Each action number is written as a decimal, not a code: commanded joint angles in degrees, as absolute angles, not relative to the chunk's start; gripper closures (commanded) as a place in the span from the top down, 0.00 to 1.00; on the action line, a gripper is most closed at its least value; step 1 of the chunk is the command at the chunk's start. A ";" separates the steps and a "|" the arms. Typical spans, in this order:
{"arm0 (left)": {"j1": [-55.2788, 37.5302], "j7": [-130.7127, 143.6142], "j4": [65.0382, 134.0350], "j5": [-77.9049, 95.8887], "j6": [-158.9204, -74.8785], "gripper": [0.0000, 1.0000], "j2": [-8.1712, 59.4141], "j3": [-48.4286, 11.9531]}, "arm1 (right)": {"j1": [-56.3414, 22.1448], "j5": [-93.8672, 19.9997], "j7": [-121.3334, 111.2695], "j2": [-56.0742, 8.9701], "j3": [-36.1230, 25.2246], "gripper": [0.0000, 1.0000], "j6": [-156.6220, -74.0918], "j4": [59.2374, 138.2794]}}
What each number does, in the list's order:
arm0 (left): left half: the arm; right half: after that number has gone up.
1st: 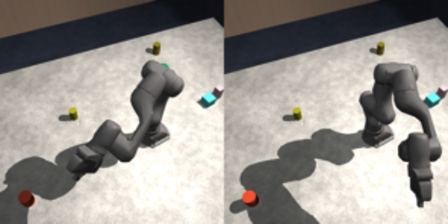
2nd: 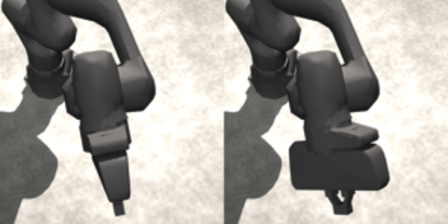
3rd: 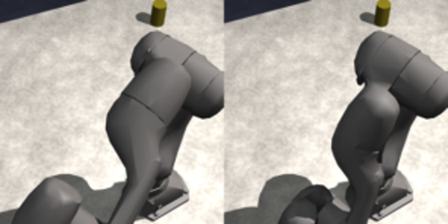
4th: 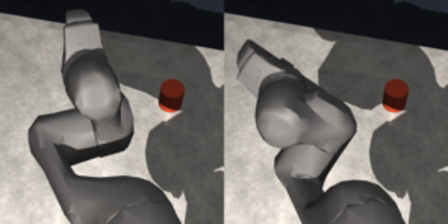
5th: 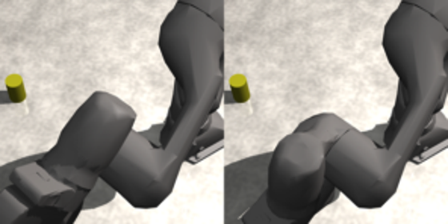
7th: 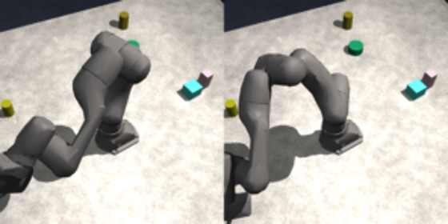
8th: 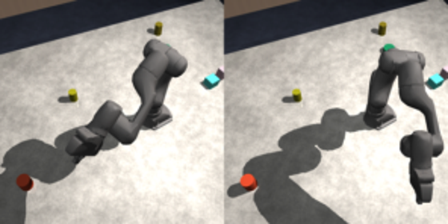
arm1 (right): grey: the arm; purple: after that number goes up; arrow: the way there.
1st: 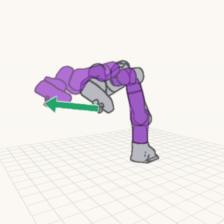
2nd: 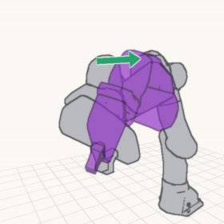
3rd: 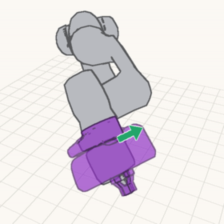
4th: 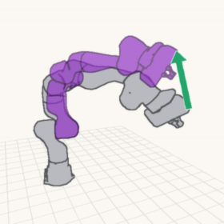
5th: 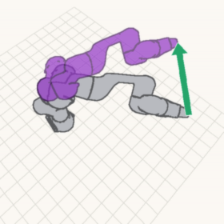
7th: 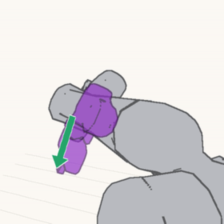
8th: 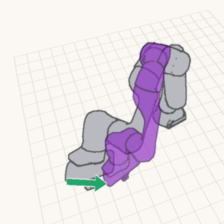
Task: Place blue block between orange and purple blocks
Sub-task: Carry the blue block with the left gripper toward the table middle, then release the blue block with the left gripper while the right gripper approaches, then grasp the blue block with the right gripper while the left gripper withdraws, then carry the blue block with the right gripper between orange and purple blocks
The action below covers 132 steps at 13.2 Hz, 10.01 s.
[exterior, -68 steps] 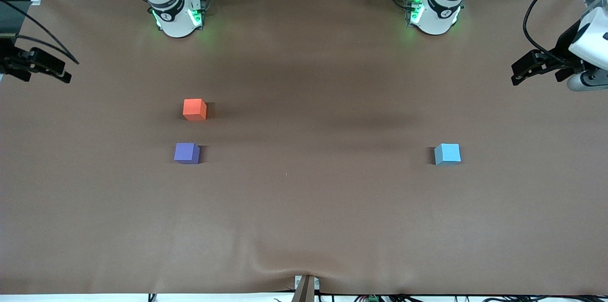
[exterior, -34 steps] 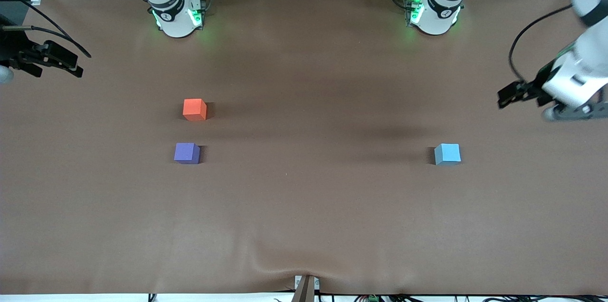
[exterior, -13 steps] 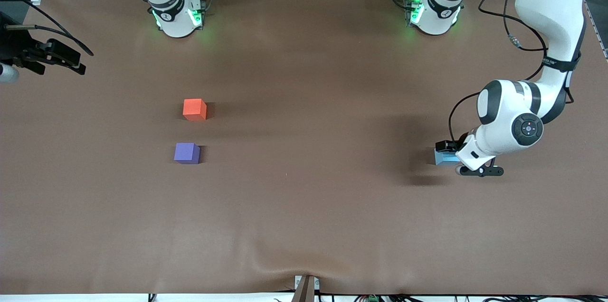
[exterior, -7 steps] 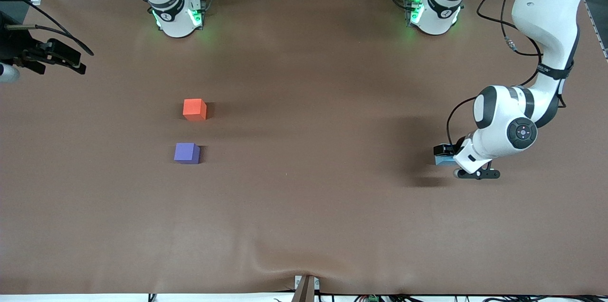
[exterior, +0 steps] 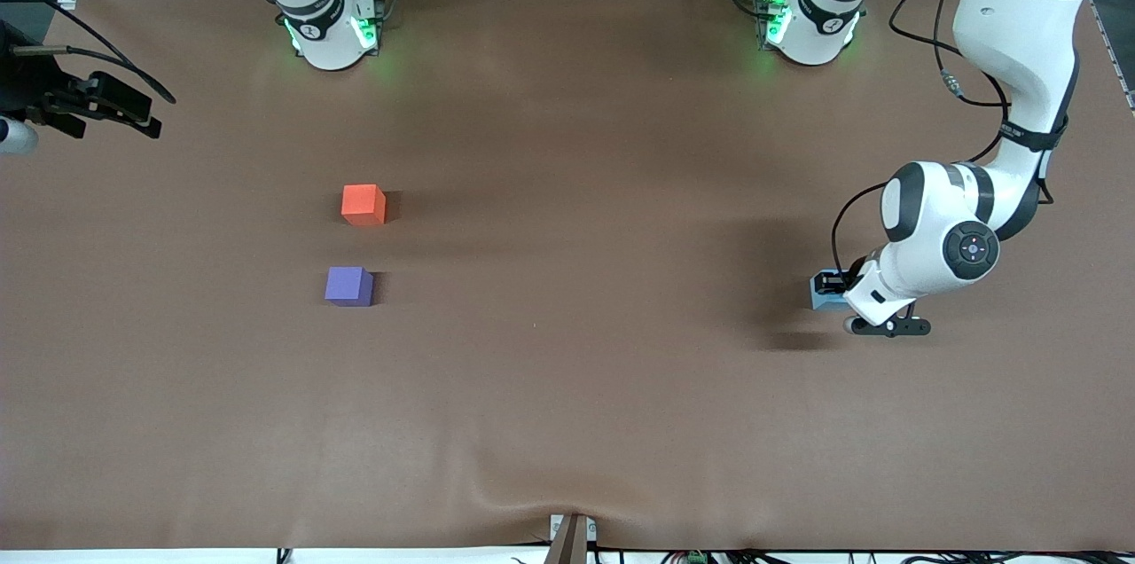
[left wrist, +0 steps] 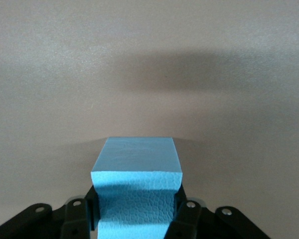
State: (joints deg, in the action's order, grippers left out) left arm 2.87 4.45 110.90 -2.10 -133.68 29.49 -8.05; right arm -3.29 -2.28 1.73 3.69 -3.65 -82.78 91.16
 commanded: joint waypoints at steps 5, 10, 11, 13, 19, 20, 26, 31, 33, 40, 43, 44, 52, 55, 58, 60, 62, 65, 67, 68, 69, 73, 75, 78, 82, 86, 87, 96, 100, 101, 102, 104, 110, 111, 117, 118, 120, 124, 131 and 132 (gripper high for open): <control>-3.93 4.66 106.19 -3.08 -131.85 0.00 27.24 -15.11 | -4.22 -2.64 2.64 4.48 -4.31 1.00 -81.92 91.67; -19.22 12.27 92.93 -2.11 -130.08 0.00 34.70 -15.29 | -4.22 -2.64 2.64 4.48 -4.22 1.00 -82.00 91.67; -22.55 16.13 89.68 -2.20 -130.08 0.00 37.33 -15.29 | -4.22 -2.64 2.64 4.48 -4.31 1.00 -81.91 91.67; -28.27 23.43 84.66 -2.20 -130.08 0.00 41.81 -14.68 | -4.22 -2.64 2.55 4.48 -4.31 1.00 -81.91 91.76; -36.20 44.63 77.69 -2.11 -130.08 0.00 49.21 -14.24 | -4.22 -2.64 2.55 4.39 -4.31 1.00 -81.83 91.67; -37.34 45.95 77.61 -2.11 -130.08 0.00 49.83 -13.98 | -4.22 -2.64 2.55 4.39 -4.22 1.00 -81.83 91.58; -39.81 50.10 77.43 -2.37 -130.08 1.00 49.14 -12.39 | -4.39 -2.55 2.02 -0.44 -4.31 1.00 -81.91 86.66; -35.79 51.33 77.61 -2.12 -122.91 1.00 38.18 -11.34 | -5.36 -2.02 1.85 -5.97 -4.31 1.00 -82.00 86.75; -30.26 50.46 77.87 -2.99 -116.92 1.00 33.68 -11.42 | -5.54 -3.07 2.19 -8.42 -4.22 1.00 -82.52 86.92; -11.89 36.04 78.05 -2.99 -101.35 1.00 20.76 -11.42 | -12.11 -11.68 22.20 -13.00 -3.96 1.00 -90.86 87.10; -4.42 25.28 78.92 -2.99 -97.40 1.00 16.63 -11.34 | -18.00 -13.27 35.46 -16.25 -3.96 1.00 -97.80 87.10; -2.13 22.44 79.10 -2.99 -96.69 1.00 15.57 -11.34 | -19.41 -13.27 37.77 -17.04 -3.96 1.00 -99.82 87.10; 5.71 10.28 79.10 -2.99 -91.32 1.00 10.20 -11.34 | -30.92 -13.98 42.89 -26.62 -4.04 1.00 -112.31 87.10; 5.71 10.20 79.10 -2.99 -91.32 1.00 10.11 -11.34 | -33.30 -14.06 42.98 -28.38 -3.96 1.00 -113.90 87.10; 5.71 10.20 79.19 -2.90 -90.09 1.00 9.15 -11.69 | -36.55 -13.36 43.77 -31.89 -4.04 1.00 -118.63 88.23; 5.71 10.20 79.28 -2.90 -89.65 1.00 8.62 -11.78 | -38.14 -13.18 44.03 -33.92 -4.13 1.00 -124.60 89.99; 5.71 10.20 79.28 -2.90 -88.60 1.00 8.35 -11.86 | -40.16 -12.66 44.12 -36.11 -4.39 1.00 -126.29 89.91; 5.80 10.11 79.10 -2.90 -88.42 1.00 7.91 -11.25 | -42.79 -9.33 47.80 -37.88 -4.39 1.00 -127.62 90.00; 5.80 10.11 78.84 -2.99 -88.42 1.00 8.00 -11.25 | -44.20 -8.00 48.34 -37.97 -4.31 1.00 -127.09 90.79; 5.89 10.11 78.84 -2.99 -88.42 1.00 8.17 -11.16 | -45.25 -7.91 48.34 -37.88 -4.39 1.00 -127.00 91.14; 5.98 10.11 78.84 -2.99 -88.42 1.00 8.26 -11.16 | -45.70 -7.82 48.51 -37.88 -4.39 1.00 -127.00 91.84; 6.50 10.20 78.84 -2.99 -88.42 1.00 8.00 -11.25 | -47.90 -6.86 49.13 -38.49 -4.39 1.00 -127.35 92.37; 6.59 10.28 79.19 -2.99 -88.42 1.00 7.82 -11.16 | -48.42 -6.50 49.39 -38.76 -4.39 1.00 -127.53 92.46; 8.17 10.20 79.19 -2.99 -88.51 1.00 8.35 -11.34 | -48.34 -6.15 49.39 -40.07 -4.48 1.00 -129.98 92.37; 8.26 10.20 79.19 -3.08 -89.64 1.00 8.96 -11.51 | -47.64 -2.75 49.13 -40.87 -4.40 0.42 -131.05 92.02; 8.17 10.20 79.10 -3.08 -89.65 1.00 8.79 -11.86 | -44.39 -2.29 46.95 -37.63 -4.39 0.00 -124.83 92.28; 8.09 10.11 79.10 -3.16 -89.65 1.00 8.79 -11.87 | -42.73 -2.29 44.85 -35.27 -4.39 0.00 -122.11 92.72; 7.91 10.28 79.19 -3.08 -89.21 1.00 8.44 -11.95 | -29.28 -2.46 26.21 -11.17 -4.39 0.00 -130.15 124.60; 7.91 10.20 79.28 -3.08 -88.77 1.00 8.26 -11.95 | -25.41 -2.37 20.14 -8.53 -4.39 0.00 -130.25 128.75; 7.82 10.20 79.28 -3.08 -88.77 1.00 8.35 -11.95 | -23.92 -2.37 18.21 -8.35 -4.48 0.00 -130.60 129.54; 7.74 10.28 79.28 -3.08 -88.77 1.00 8.44 -11.95 | -22.25 -2.37 16.11 -8.26 -4.40 0.00 -131.13 130.07; 7.82 10.20 79.28 -3.08 -88.77 1.00 8.35 -12.04 | -20.66 -2.37 13.80 -8.61 -4.48 0.00 -133.40 131.04; 8.09 10.02 79.36 -2.99 -88.07 1.00 8.09 -12.48 | -17.67 -2.29 10.11 -11.16 -4.48 0.00 -141.22 133.50; 8.26 10.02 79.10 -2.90 -88.07 1.00 8.09 -12.39 | -17.67 -2.29 10.11 -12.12 -4.48 0.00 -142.55 133.59; 8.09 10.11 79.28 -2.46 -88.16 1.00 8.26 -12.48 | -17.23 -2.29 10.19 -16.08 -4.40 0.00 -146.77 133.42; 8.17 10.02 79.28 -2.55 -88.15 1.00 8.26 -12.48 | -17.23 -2.29 10.20 -16.61 -4.48 0.00 -147.47 133.42; 8.26 8.88 79.37 -2.46 -88.07 1.00 8.26 -12.48 | -17.23 -2.29 10.19 -17.66 -4.48 0.00 -148.18 133.33; 8.26 8.26 79.28 -2.81 -88.07 1.00 8.35 -12.39 | -16.96 -2.29 10.63 -18.54 -4.39 0.99 -148.10 132.54; 8.00 8.17 79.19 -2.81 -87.98 1.00 8.26 -12.48 | -16.61 -3.34 11.07 -14.85 -4.39 1.00 -112.41 110.10; 7.91 8.43 79.02 -2.90 -87.98 1.00 8.26 -12.48 | -15.83 -3.34 11.07 -15.11 -4.39 1.00 -104.49 103.25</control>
